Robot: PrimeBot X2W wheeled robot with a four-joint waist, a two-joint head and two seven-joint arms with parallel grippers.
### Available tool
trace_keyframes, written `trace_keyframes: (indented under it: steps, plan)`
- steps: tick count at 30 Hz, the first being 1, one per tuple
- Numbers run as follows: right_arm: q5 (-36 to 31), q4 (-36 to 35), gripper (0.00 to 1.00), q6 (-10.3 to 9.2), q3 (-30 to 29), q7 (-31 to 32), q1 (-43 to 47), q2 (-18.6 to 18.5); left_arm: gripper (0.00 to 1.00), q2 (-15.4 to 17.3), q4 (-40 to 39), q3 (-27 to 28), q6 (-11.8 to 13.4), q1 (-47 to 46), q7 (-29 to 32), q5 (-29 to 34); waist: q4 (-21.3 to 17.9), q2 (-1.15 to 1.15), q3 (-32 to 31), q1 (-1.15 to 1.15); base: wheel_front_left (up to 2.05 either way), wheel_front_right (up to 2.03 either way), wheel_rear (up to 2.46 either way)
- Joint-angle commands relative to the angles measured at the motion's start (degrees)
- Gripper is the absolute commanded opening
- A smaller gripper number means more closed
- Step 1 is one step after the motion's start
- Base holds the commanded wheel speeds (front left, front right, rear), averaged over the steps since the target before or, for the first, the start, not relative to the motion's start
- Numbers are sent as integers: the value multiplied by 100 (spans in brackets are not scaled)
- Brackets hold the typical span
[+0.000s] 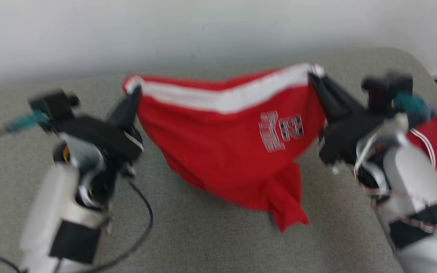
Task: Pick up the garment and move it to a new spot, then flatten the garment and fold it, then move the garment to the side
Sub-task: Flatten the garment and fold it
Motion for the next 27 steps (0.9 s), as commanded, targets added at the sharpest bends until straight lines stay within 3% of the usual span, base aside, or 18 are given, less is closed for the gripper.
trace_keyframes:
  steps: [1, 8, 11, 16, 23, 27]
  plan:
    - [118, 79, 0, -11, 73, 46, -320, 21, 0, 86, -77, 104, 47, -219, 83, -92, -224, -1, 454, 0, 0, 0, 0]
    - [314, 962, 0, -12, 531, -92, -2709, 12, 0, 567, -431, 339, 365, -1967, 288, 145, -496, -1, 1661, 0, 0, 0, 0]
    - [32, 1333, 0, -12, 670, -413, -3630, -115, 0, 638, -460, 400, 408, -2735, 86, 285, -515, -1, 2099, 0, 0, 0, 0]
    - [-333, 1881, 0, -12, 378, -1246, -4754, -33, 0, 599, -335, 644, 385, -3721, -501, 323, -537, -1, 2551, 0, 0, 0, 0]
    - [-906, 2276, 0, -12, -128, -2336, -5552, -17, 0, 612, -316, 796, 141, -4402, -1231, 256, -478, -1, 2850, 0, 0, 0, 0]
    - [-1184, 2669, 0, -12, -177, -2525, -5393, 126, 0, 587, -130, 740, 14, -4172, -1516, 113, -425, -1, 2885, 0, 0, 0, 0]
